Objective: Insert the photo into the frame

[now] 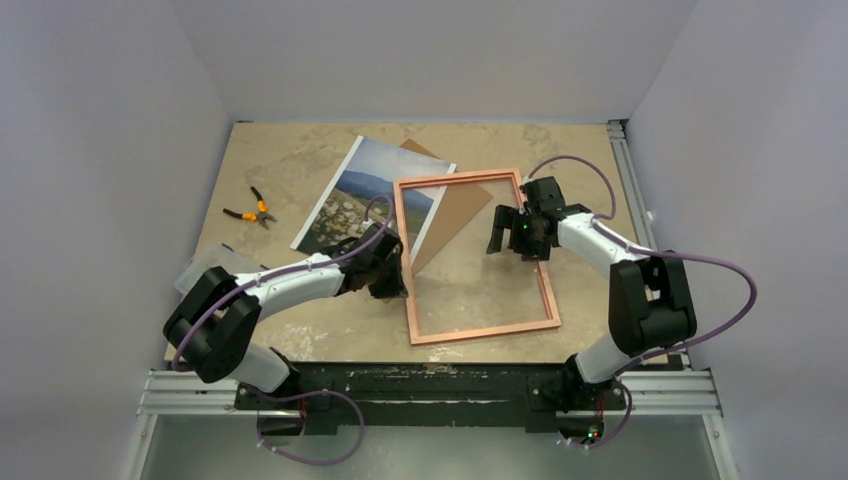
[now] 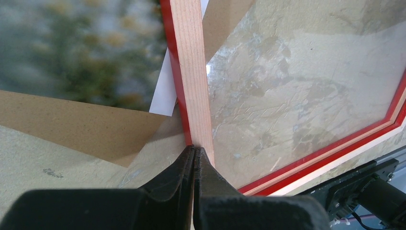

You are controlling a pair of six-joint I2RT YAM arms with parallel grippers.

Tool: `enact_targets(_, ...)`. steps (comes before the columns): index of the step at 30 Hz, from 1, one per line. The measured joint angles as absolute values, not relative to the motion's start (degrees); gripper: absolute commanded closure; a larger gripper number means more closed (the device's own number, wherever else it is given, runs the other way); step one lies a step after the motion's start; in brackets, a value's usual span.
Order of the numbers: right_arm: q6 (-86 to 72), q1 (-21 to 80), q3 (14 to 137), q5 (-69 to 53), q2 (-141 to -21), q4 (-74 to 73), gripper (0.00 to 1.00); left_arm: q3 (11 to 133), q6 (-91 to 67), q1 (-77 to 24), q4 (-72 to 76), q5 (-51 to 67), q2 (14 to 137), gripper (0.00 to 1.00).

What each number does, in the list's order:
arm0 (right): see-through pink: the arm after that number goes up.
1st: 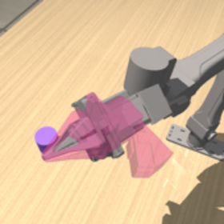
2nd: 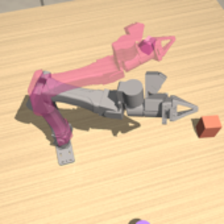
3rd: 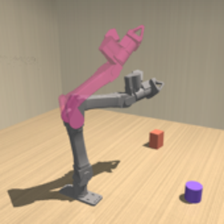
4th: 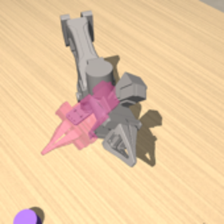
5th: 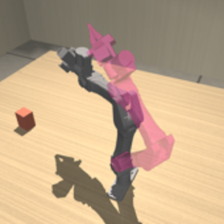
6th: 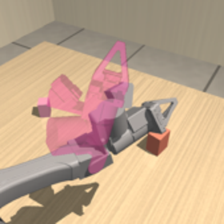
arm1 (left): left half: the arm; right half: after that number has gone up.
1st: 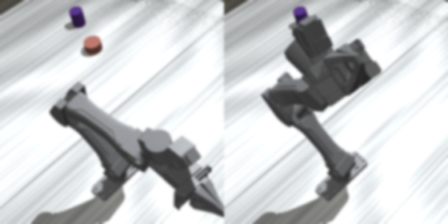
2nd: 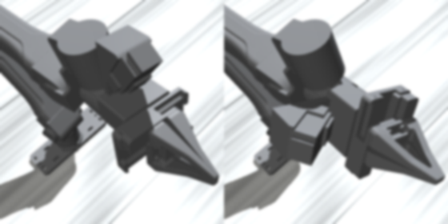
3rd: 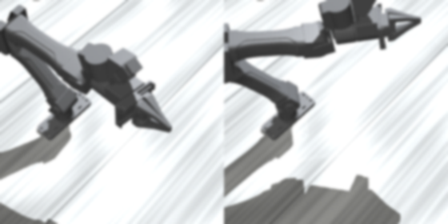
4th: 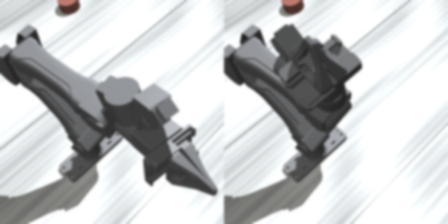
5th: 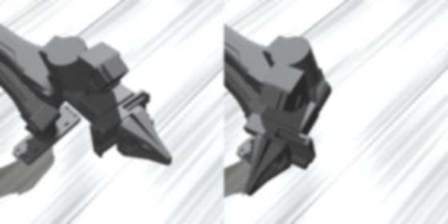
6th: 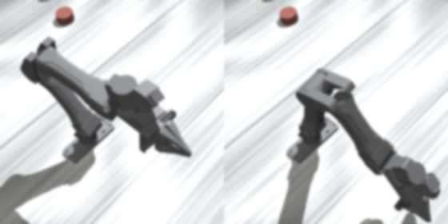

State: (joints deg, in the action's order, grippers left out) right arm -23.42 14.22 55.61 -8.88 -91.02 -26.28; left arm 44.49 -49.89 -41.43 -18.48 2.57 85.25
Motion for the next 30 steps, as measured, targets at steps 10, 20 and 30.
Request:
enact_targets(10, -24.2, 9.8, 54.1, -1.4, -83.2, -26.5, 0.08, 44.8, -49.9, -41.5, -18.5, 2.6, 85.5, 1.0)
enact_targets(20, -24.8, 8.8, 53.9, 7.5, -89.0, -27.9, 0.35, 44.8, -49.9, -41.5, -18.5, 2.6, 85.6, 1.0)
enact_targets(30, -23.7, 8.7, 52.6, 10.1, -90.7, -27.2, 0.96, 45.0, -49.9, -41.6, -18.3, 2.4, 85.6, 1.0)
